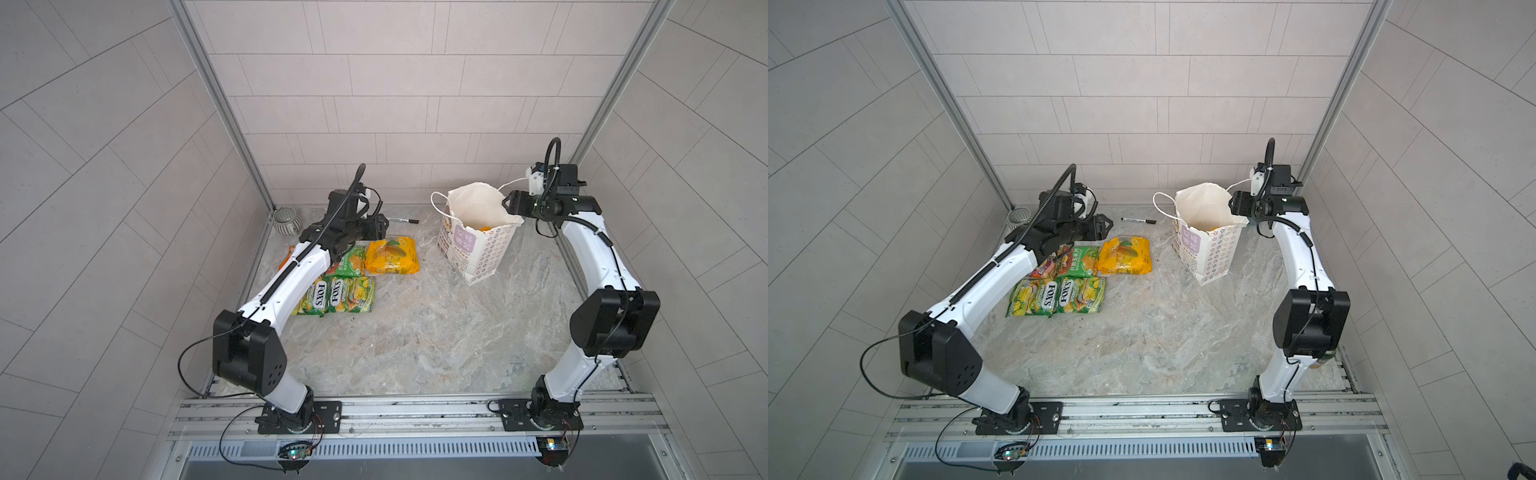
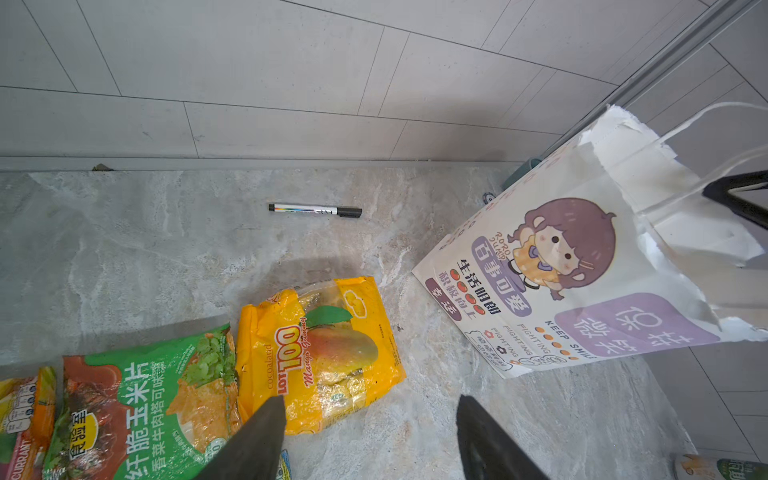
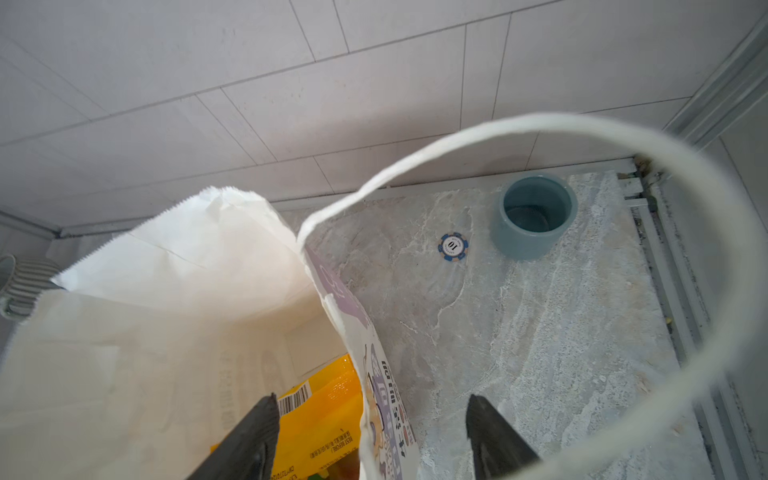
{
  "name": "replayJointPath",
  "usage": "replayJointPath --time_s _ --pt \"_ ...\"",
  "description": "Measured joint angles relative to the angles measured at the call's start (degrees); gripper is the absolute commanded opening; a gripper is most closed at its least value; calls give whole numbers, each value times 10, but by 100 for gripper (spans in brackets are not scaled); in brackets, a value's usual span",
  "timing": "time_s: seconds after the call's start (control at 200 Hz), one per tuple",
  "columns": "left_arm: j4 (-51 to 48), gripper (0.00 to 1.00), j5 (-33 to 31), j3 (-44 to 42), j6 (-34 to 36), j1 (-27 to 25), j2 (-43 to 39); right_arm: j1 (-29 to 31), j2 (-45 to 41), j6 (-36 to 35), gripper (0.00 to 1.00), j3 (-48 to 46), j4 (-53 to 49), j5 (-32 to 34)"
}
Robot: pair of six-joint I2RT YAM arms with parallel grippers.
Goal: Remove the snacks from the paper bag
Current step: 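Release the yellow pack and raise the left gripper while the right gripper lifts the bag, then move the left gripper over the tilted bag while the right gripper holds its rim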
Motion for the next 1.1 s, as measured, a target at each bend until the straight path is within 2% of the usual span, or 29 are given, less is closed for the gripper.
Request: replayJointPath --time_s 0.095,0.2,0.315,0.465,0.781,1.101 --pt "3 71 4 0 -3 2 3 5 22 -23 52 16 -9 -7" --pt "4 71 9 0 -7 2 5 10 36 -41 27 30 -10 -19" --pt "10 71 12 0 -8 2 7 16 44 -63 12 35 -8 -26" --pt "12 71 16 0 -10 2 10 26 46 -79 0 39 -5 -24" --pt "10 68 15 -10 -17 -1 -13 34 86 -132 0 113 -8 -14" --pt "24 65 8 -63 -18 -54 -99 64 92 -291 0 196 -64 -16"
